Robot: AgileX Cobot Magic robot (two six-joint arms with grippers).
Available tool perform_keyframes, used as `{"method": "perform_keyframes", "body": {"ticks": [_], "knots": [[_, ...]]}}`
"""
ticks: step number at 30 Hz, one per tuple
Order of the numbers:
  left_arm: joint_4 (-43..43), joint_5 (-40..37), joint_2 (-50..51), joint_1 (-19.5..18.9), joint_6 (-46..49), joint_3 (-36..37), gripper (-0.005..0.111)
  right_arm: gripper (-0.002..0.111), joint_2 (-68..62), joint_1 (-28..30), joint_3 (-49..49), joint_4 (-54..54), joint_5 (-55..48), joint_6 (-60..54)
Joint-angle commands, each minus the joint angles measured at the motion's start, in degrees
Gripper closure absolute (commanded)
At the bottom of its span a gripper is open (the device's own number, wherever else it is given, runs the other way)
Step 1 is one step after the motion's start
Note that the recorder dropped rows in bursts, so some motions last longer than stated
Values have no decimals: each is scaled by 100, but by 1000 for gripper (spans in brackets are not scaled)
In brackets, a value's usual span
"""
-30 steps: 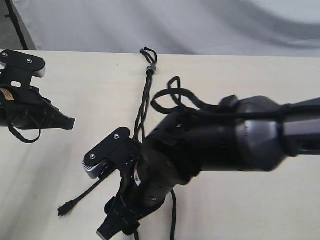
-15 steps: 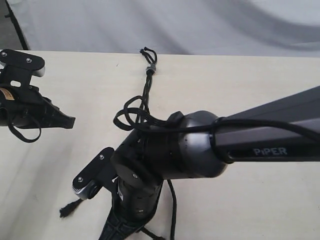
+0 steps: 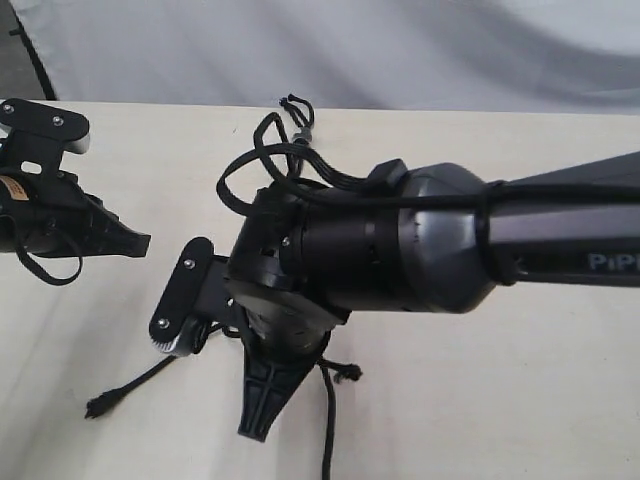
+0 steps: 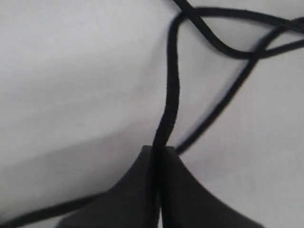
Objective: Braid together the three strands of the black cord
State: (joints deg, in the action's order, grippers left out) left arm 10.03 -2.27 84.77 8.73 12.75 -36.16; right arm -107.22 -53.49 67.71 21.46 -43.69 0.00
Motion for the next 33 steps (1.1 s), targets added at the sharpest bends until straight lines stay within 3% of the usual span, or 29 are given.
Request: {"method": "perform_keyframes", "body": {"ticks": [1,9,19,28,33], "knots": [[75,28,-52,-18,-35,29,107,108,-271,353,20,853,-7,-66],[75,28,-52,-18,-35,29,107,108,-759,800,20,915,106,34],[75,39,-52,-18,-35,29,107,108,-835,765,20,-270,94,-97],[75,52,-52,-18,-35,29,107,108,-813,193,20,-2473,-247,-1848],[75,62,-52,-18,-35,29,107,108,-547,-8,20,-2084,-442,-1929]]}}
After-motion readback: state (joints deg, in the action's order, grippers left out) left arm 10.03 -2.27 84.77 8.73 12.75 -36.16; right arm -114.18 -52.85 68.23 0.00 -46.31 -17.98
